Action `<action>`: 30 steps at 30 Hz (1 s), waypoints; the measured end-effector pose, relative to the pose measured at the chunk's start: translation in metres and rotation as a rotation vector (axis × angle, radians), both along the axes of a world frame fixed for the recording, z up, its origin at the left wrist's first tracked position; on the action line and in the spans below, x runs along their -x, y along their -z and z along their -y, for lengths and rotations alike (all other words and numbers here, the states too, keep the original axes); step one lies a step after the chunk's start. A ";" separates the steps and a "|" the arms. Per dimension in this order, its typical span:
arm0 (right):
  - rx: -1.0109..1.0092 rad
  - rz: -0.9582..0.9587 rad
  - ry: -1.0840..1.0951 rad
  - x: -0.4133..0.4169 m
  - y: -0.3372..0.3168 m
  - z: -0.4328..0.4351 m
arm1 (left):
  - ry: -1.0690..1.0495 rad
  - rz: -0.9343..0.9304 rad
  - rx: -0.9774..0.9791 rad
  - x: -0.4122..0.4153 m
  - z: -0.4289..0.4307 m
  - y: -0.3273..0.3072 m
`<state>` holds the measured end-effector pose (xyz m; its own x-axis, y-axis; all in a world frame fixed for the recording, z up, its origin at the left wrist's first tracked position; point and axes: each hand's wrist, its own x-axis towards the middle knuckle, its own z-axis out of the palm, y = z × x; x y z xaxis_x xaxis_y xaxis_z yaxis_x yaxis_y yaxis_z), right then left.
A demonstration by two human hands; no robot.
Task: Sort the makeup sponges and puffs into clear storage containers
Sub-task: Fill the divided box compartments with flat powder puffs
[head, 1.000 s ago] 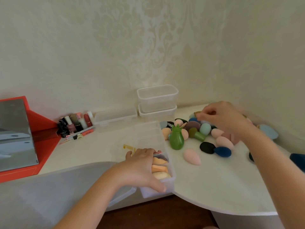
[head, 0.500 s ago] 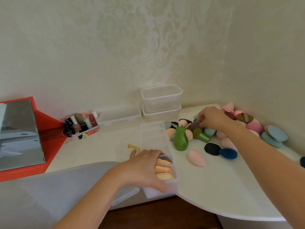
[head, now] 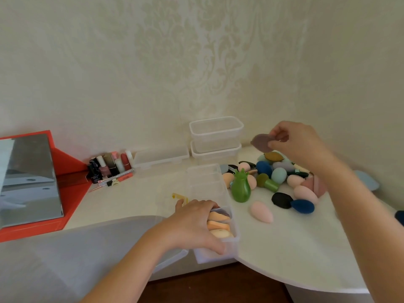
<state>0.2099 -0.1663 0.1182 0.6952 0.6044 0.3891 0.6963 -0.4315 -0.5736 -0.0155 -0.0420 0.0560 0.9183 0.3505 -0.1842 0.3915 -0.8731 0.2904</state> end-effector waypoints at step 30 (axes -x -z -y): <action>0.718 0.593 -0.354 0.098 0.055 -0.079 | 0.033 0.172 0.069 0.006 -0.003 0.018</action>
<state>0.1117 -0.0872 0.0634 0.2409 0.9675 0.0763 0.9413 -0.2521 0.2245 -0.0210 -0.0389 0.0383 0.9491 0.3117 -0.0464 0.3026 -0.8603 0.4104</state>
